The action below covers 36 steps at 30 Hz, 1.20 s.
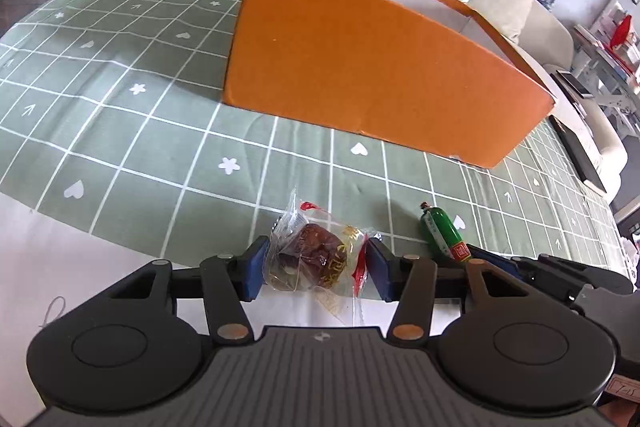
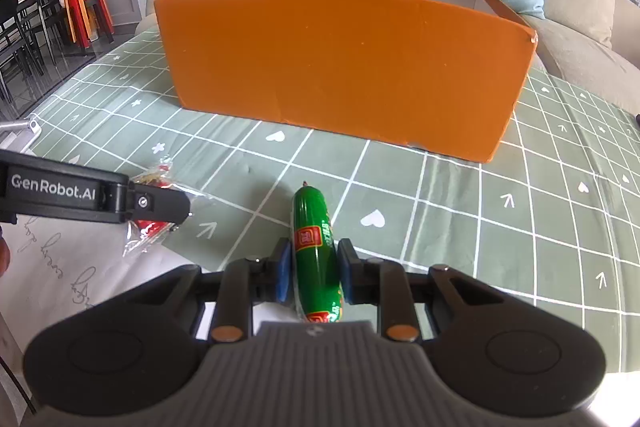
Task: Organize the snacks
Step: 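Close left tool on the red candy while right tool grasps the green sausage stick, then lift both held snacks and carry them over the orange box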
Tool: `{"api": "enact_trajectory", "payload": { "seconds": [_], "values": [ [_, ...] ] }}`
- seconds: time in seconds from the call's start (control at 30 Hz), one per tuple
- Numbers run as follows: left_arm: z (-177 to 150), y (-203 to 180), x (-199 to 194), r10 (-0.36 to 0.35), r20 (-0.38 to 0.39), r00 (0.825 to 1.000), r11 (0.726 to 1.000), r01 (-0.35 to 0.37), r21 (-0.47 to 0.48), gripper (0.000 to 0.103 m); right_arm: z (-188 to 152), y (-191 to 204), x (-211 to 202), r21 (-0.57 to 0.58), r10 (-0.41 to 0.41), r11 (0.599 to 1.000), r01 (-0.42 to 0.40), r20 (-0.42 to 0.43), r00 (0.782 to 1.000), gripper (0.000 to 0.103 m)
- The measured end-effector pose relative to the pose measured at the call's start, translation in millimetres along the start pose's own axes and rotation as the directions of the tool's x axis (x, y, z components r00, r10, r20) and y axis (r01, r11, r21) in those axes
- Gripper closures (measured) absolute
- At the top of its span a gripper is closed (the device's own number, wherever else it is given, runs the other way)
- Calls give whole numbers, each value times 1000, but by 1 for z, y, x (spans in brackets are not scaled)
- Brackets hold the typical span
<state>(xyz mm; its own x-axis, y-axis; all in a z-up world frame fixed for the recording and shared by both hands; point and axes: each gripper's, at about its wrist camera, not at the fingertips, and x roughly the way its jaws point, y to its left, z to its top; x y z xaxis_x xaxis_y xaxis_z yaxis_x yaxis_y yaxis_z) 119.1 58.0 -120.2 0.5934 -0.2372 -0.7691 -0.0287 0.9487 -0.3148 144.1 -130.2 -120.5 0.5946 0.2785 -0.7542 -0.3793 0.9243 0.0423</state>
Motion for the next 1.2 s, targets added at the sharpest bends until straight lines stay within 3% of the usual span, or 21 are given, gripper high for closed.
{"api": "enact_trajectory", "payload": {
  "seconds": [0.17,0.47,0.67,0.87,1.2],
  "values": [
    [-6,-12,-2,37,10,999,997,-38,69,54,-2,4,-1,-12,-11,1000,11,2,1000,82],
    [1,-32,-26,56,58,997,989,-64,136,55,-4,5,-16,28,-15,999,16,-33,999,84],
    [12,-47,-50,61,105,993,981,-79,177,55,7,9,-52,14,-7,1000,7,39,999,84],
    [37,-56,-66,49,135,990,979,-74,189,55,30,0,-86,39,-6,999,2,115,993,83],
    [107,-73,-69,1,174,985,966,-46,255,55,98,-39,-102,89,0,996,-16,175,985,83]
  ]
}}
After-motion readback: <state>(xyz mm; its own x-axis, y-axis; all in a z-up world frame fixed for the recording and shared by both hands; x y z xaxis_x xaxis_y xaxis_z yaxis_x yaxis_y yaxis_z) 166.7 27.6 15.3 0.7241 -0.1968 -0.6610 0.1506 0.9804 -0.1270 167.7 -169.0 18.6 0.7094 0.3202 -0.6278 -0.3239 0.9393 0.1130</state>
